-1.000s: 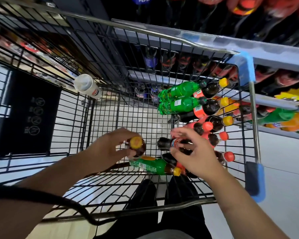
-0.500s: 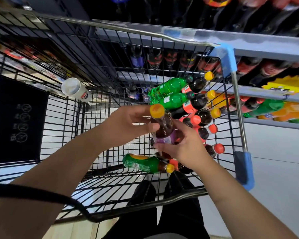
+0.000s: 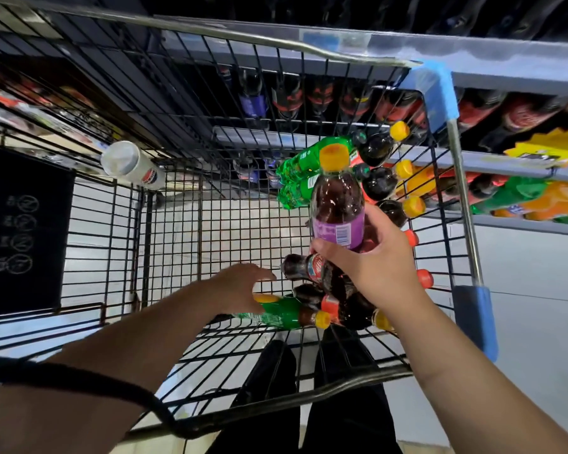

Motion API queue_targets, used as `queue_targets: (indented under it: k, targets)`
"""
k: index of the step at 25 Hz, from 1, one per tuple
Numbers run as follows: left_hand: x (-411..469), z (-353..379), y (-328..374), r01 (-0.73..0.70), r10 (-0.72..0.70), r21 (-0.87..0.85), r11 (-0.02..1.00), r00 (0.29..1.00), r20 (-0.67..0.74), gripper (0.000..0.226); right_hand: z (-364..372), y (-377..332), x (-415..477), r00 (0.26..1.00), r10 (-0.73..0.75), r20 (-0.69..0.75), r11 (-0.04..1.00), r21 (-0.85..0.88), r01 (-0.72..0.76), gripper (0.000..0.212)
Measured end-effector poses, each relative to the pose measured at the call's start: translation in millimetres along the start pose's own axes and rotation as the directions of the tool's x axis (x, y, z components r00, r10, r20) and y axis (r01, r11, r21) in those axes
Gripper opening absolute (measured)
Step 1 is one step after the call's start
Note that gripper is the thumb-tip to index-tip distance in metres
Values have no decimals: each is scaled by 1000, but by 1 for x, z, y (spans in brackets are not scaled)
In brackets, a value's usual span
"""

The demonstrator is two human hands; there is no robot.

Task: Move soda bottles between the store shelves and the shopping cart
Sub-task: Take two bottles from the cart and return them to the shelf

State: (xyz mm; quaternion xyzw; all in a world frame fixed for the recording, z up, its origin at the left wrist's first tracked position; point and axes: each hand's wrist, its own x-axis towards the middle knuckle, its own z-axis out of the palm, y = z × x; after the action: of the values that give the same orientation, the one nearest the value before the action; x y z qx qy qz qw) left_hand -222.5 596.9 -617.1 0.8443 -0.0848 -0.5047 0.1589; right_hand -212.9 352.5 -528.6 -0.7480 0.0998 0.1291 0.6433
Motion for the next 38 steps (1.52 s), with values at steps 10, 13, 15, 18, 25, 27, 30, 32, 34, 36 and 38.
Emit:
queue_targets:
  k: [10,13,15,18,25,27,30,32,34,36,38]
  targets:
    - [24,52,12,-157,168,250,955,986,-22,57,1,-2,-2,999,-20,38,1000,-7,20,52]
    - [28,54,8,-195,209,247,949,977,-34,60,-1,-1,0,999,-2,38,1000,-23,3,50]
    - [26,54,1,-220,240,238,946,969,-55,62,-2,-1,0,999,11,33,999,-52,-9,54]
    - [16,49,-9,-151,162,74,986,973,-163,60,-2,-2,-1,998,43,35,998,-54,-41,59]
    - [-8,-4,-7,62,-153,-329,942,954,-259,93,-1,-5,0,993,121,13,990,69,-122,50]
    - [-19,-16,0,19,-150,-436,900,952,-268,93,-1,-4,1,987,159,6,983,90,-159,53]
    - [-36,-28,18,-77,-116,-560,825,947,-300,69,-2,0,2,971,230,70,963,129,-238,65]
    - [-47,-33,32,-136,-100,-606,784,936,-339,58,-2,3,1,955,249,163,955,123,-270,70]
    - [-57,-38,44,-187,-94,-630,753,918,-385,56,-2,3,-2,941,242,236,962,64,-264,73]
    - [-64,-39,52,-242,-88,-661,711,901,-425,55,-3,3,-5,947,205,247,975,35,-220,79]
    - [-69,-38,56,-278,-101,-703,655,890,-446,51,-4,5,-7,964,160,214,984,46,-174,78]
